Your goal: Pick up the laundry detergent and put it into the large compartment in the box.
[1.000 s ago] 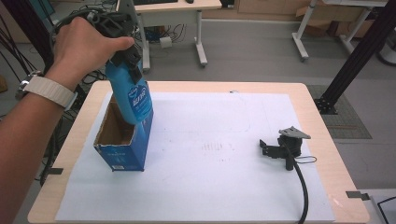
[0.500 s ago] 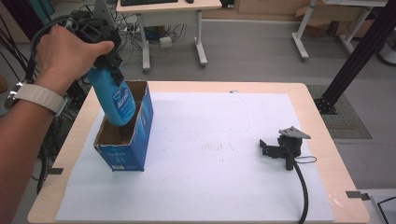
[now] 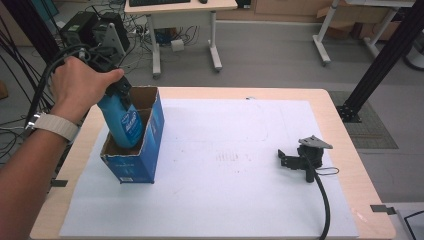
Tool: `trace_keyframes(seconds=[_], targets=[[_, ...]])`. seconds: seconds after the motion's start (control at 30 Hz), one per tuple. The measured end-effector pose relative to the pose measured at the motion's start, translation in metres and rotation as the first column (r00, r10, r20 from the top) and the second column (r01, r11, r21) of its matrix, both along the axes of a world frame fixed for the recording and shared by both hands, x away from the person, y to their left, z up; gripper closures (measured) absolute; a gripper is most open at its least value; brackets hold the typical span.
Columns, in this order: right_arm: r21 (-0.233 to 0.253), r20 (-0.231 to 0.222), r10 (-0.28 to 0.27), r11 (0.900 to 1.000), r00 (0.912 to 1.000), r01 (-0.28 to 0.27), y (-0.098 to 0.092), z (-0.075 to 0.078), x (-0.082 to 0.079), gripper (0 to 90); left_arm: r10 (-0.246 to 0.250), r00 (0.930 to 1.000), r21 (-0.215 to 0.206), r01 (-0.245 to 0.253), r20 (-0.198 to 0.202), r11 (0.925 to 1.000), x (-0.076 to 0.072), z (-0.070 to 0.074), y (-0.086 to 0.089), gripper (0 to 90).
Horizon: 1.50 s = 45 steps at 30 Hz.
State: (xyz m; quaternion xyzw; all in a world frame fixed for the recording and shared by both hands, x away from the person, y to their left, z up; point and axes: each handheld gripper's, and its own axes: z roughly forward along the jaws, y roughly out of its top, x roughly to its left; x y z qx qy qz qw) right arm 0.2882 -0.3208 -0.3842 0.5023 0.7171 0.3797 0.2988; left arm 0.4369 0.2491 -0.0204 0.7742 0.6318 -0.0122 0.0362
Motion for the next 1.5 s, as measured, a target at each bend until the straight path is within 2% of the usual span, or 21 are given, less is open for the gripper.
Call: trace_keyframes(seconds=[0.4, 0.6, 0.9, 1.03, 1.5], targets=[[0.000, 0.000, 0.000, 1.000, 1.0000, 0.000, 0.000, 0.000, 0.000, 0.0, -0.011, 0.9997, 0.017, 0.010, 0.022, 0.9998, -0.006, -0.020, -0.006, 38.0], [-0.001, 0.002, 0.001, 1.000, 1.0000, -0.001, 0.000, 0.000, 0.000, 0.0, -0.006, 0.9999, 0.003, 0.006, 0.012, 1.0000, -0.004, -0.035, -0.004, 38.0], [0.001, 0.002, -0.001, 1.000, 1.0000, 0.001, 0.000, 0.000, 0.000, 0.0, -0.005, 1.0000, 0.017, 0.005, 0.007, 0.9998, -0.001, -0.051, -0.007, 38.0], [0.001, 0.002, -0.001, 1.000, 1.0000, 0.001, 0.000, 0.000, 0.000, 0.0, -0.014, 0.9999, 0.021, 0.013, 0.005, 0.9997, 0.000, -0.062, -0.009, 38.0], [0.002, 0.004, -0.001, 1.000, 1.0000, 0.001, 0.000, -0.001, 0.000, 0.0, -0.010, 0.9997, 0.048, 0.011, -0.022, 0.9988, 0.008, -0.087, -0.014, 38.0]])
